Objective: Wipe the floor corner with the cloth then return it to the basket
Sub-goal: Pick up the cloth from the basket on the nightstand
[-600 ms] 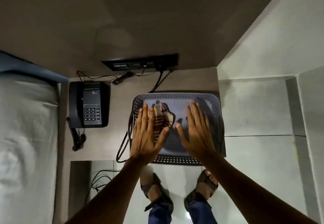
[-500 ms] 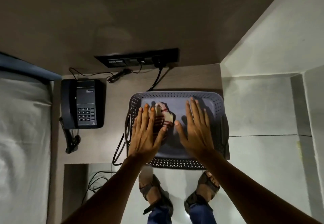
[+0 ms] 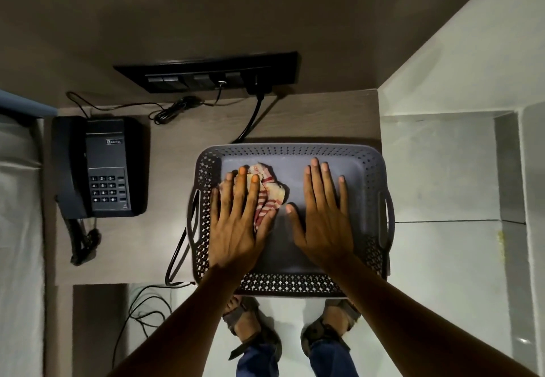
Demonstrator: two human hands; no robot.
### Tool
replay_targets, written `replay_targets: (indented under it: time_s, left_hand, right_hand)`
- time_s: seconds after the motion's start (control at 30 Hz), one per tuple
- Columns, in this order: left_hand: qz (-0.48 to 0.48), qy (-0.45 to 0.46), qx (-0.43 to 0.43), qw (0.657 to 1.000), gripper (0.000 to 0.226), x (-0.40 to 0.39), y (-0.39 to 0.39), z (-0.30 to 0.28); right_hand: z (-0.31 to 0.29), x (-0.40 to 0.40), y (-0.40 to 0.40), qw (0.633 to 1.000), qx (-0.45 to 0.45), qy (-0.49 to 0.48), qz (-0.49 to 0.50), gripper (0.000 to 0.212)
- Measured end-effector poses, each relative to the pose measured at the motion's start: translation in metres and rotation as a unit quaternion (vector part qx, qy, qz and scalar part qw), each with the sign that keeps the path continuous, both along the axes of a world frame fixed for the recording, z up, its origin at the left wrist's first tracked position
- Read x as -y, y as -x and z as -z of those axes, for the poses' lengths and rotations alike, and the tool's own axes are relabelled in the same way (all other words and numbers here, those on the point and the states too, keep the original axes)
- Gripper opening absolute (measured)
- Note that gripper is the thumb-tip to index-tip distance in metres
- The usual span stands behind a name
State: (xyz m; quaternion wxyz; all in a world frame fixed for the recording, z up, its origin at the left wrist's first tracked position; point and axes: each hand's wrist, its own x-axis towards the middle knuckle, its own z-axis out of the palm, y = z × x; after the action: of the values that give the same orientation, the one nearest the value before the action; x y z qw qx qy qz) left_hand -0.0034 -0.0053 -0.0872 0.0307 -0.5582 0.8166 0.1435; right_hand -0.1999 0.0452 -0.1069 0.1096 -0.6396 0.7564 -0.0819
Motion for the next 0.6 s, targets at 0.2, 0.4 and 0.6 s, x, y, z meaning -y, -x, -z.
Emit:
replay_targets:
  time_s: [0.2, 0.4, 0.6]
  left_hand:
    - [0.001, 0.037, -0.042, 0.998, 0.068, 0.001, 0.002, 0.005]
    - [-0.011, 0.026, -0.119, 0.993, 0.062, 0.006, 0.002, 0.004]
    - [-0.097, -0.064, -0.233, 0.965, 0.062, 0.002, 0.005, -0.017]
  right_hand:
    - [0.000, 0.000, 0.001, 1.000, 0.005, -0.009, -0.005, 0.086]
    - [-0.003, 0.002, 0.001, 0.999, 0.032, -0.013, -0.003, 0.081]
    - [-0.025, -0.002, 0.001, 0.989, 0.149, -0.003, 0.016, 0.076]
